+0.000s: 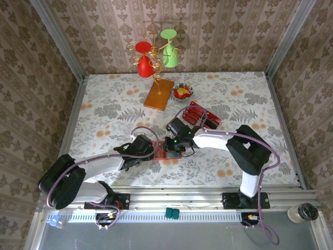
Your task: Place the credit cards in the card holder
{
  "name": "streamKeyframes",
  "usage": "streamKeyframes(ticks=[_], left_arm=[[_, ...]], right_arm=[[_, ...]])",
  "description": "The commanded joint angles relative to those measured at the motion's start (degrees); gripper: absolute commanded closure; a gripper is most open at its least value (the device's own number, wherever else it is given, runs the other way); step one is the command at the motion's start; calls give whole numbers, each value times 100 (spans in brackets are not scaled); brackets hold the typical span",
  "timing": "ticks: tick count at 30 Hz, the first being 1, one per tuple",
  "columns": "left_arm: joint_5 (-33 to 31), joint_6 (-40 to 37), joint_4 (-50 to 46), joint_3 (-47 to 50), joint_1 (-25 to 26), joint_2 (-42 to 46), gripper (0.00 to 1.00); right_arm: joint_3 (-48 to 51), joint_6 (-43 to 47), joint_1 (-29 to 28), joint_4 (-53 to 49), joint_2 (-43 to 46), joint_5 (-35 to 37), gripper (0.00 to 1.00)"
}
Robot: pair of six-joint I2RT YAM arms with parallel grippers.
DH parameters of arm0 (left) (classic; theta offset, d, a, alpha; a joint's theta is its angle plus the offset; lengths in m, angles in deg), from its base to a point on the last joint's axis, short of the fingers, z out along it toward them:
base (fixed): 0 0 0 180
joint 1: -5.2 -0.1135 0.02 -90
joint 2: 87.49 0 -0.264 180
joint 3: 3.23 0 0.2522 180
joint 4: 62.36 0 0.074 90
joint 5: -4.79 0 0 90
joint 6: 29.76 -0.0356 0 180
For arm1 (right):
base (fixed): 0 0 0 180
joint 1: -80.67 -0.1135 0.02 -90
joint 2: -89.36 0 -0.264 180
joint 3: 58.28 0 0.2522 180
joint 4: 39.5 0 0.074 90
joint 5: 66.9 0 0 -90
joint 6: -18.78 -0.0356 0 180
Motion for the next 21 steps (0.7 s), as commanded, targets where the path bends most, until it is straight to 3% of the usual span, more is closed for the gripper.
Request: streamKeyframes(ticks=[1,21], left_arm=[[-49,-14,-65,47,-45,-95,29],[-4,-34,66,55,-49,-221,30]], right_arm=[[-153,167,-14,-228,158,208,86],[-316,203,-14,-220,-348,151,88]])
